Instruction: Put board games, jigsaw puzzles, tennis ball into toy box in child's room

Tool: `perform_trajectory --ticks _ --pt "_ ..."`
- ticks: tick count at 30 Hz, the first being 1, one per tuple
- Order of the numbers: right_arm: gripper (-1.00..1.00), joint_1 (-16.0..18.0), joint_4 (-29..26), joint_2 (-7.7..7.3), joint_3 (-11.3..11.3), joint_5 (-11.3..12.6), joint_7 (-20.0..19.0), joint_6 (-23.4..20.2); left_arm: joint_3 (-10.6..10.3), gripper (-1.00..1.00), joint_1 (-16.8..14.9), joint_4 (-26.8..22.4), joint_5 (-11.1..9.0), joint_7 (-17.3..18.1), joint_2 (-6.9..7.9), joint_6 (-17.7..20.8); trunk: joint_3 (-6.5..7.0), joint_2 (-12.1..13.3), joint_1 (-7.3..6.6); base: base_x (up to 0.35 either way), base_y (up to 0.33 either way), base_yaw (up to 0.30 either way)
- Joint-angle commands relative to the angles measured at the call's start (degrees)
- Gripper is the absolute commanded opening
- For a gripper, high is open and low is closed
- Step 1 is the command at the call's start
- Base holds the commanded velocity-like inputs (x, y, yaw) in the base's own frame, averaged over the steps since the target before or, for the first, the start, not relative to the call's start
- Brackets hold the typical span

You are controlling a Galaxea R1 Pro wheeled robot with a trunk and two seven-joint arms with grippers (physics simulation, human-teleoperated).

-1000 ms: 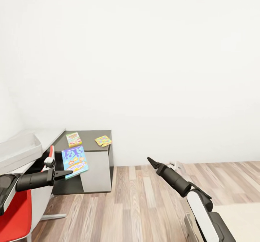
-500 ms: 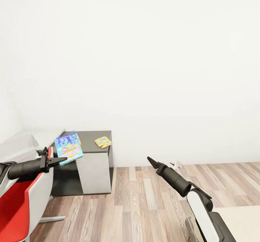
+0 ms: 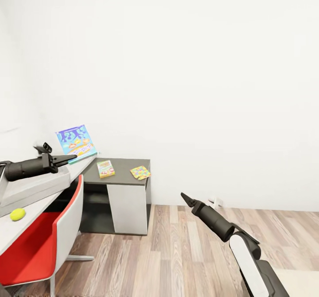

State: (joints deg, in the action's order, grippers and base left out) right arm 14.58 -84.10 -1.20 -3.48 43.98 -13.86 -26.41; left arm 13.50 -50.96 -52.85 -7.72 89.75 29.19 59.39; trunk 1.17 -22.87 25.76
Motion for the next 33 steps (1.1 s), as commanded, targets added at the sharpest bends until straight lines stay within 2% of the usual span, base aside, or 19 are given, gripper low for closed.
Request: perform_trajectory --ticks 1,6,11,15,19,24,29,33 --pt "1.0 0.0 0.0 -0.03 0.0 0.3 0.0 -0.2 0.0 -1.0 -0.1 0.1 0.0 0.2 0.03 0.6 -0.02 0.0 0.02 0.0 0.0 0.29" --pt "1.0 0.0 0.0 -0.03 0.0 0.3 0.1 -0.2 0.0 -1.0 -0.1 2.3 0.8 0.2 0.08 0.6 -0.02 0.0 0.02 0.017 0.0 0.291" --pt "1.0 0.0 0.0 -0.03 0.0 0.3 0.1 -0.2 0.1 -1.0 0.2 8.4 3.7 0.2 0.47 -0.6 -0.02 0.0 0.02 0.108 0.0 0.291" --pt "1.0 0.0 0.0 -0.03 0.0 0.3 0.1 -0.3 0.1 -1.0 0.9 15.0 4.0 0.2 0.57 -5.1 -0.02 0.0 0.02 0.031 0.0 0.291" --pt "1.0 0.0 0.0 -0.03 -0.1 0.3 0.0 -0.3 0.5 -1.0 1.6 19.3 3.7 0.2 1.64 -6.6 -0.02 0.0 0.02 0.005 0.0 0.291" --pt "1.0 0.0 0.0 -0.03 -0.1 0.2 0.1 -0.3 2.2 -1.0 1.7 20.4 3.6 0.2 2.3 -6.9 -0.02 0.0 0.02 0.001 0.0 0.282" --pt "1.0 0.0 0.0 -0.03 -0.1 0.2 -0.2 -0.2 2.5 -1.0 1.8 20.5 3.6 0.2 2.37 -7.0 -0.02 0.0 0.02 0.004 0.0 0.107" --pt "1.0 0.0 0.0 -0.03 -0.1 0.2 -0.2 -0.2 2.6 -1.0 1.8 20.5 3.7 0.2 2.37 -7.1 -0.02 0.0 0.02 0.222 0.0 0.004"
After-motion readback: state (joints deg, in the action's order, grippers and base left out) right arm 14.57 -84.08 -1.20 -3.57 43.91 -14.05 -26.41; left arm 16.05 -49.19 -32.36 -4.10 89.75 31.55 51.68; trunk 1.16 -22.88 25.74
